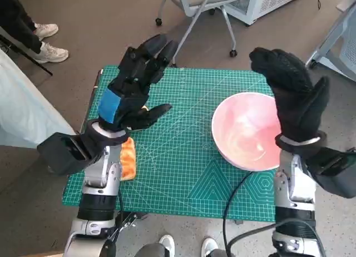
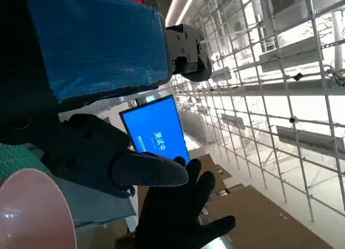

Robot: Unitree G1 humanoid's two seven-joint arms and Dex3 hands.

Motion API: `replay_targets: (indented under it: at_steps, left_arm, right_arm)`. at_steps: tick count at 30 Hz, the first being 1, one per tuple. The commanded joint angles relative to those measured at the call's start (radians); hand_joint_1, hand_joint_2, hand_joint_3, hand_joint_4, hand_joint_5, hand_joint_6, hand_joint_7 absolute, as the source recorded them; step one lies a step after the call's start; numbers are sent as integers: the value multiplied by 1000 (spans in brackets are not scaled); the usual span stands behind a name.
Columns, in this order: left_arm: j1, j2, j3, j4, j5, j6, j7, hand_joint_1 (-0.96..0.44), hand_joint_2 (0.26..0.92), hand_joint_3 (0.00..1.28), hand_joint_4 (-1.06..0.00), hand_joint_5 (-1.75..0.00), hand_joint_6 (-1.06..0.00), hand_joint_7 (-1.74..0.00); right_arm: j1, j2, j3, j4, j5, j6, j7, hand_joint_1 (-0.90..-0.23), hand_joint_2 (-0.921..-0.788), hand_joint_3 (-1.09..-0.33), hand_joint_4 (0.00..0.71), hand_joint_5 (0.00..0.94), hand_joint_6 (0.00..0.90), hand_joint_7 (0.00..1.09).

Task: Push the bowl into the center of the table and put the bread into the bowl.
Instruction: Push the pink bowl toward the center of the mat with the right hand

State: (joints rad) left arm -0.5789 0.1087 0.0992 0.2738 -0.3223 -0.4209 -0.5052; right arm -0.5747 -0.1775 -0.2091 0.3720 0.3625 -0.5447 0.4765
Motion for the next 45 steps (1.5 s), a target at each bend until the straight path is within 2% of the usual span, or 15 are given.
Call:
replay_targets:
  at_steps: [1,5,8,11,19,23,28,34,38,45]
  left_arm:
    - [14,8,12,2,-3,-17,-2,-531,921,287,-162,-2,1,-546]
    - [15,10,19,11,-6,-24,-5,-525,921,286,-162,-2,1,-544]
    - [14,10,23,16,-6,-28,-5,-528,921,285,-162,-2,1,-543]
    - [13,13,29,26,-5,-36,-6,-533,921,285,-163,-2,1,-543]
    - [9,16,40,46,-6,-56,-9,-541,921,288,-164,-3,1,-539]
    - [6,16,46,61,-9,-64,-12,-542,921,290,-164,-3,1,-530]
    - [4,16,50,66,-18,-60,-15,-543,921,290,-164,-2,1,-524]
    - [7,18,54,61,-30,-52,-23,-545,921,291,-164,-2,1,-516]
    - [11,21,54,50,-32,-47,-24,-547,921,291,-164,-2,1,-514]
    - [13,30,55,43,-35,-42,-24,-548,921,291,-165,-2,1,-522]
  right_arm:
    - [-13,-47,-66,150,7,-67,9,-638,-921,-690,219,1,149,449]
    - [-39,-85,-121,300,-33,-137,-64,-644,-921,-697,205,0,155,407]
    - [-59,-107,-146,392,-46,-165,-101,-653,-921,-704,195,0,156,393]
    - [-80,-143,-167,511,-66,-186,-149,-663,-921,-719,183,0,151,374]
    - [-113,-196,-182,713,-121,-210,-267,-596,-921,-797,171,0,139,335]
    - [-120,-208,-189,783,-128,-194,-310,-577,-921,-833,170,0,143,324]
    - [-122,-209,-186,843,-142,-166,-345,-580,-921,-839,163,0,145,315]
    - [-117,-200,-174,887,-160,-91,-380,-570,-921,-831,166,3,149,302]
    - [-117,-168,-196,906,-134,-34,-363,-588,-921,-815,162,1,161,295]
    - [-126,-112,-213,908,-113,7,-352,-630,-921,-800,152,0,164,283]
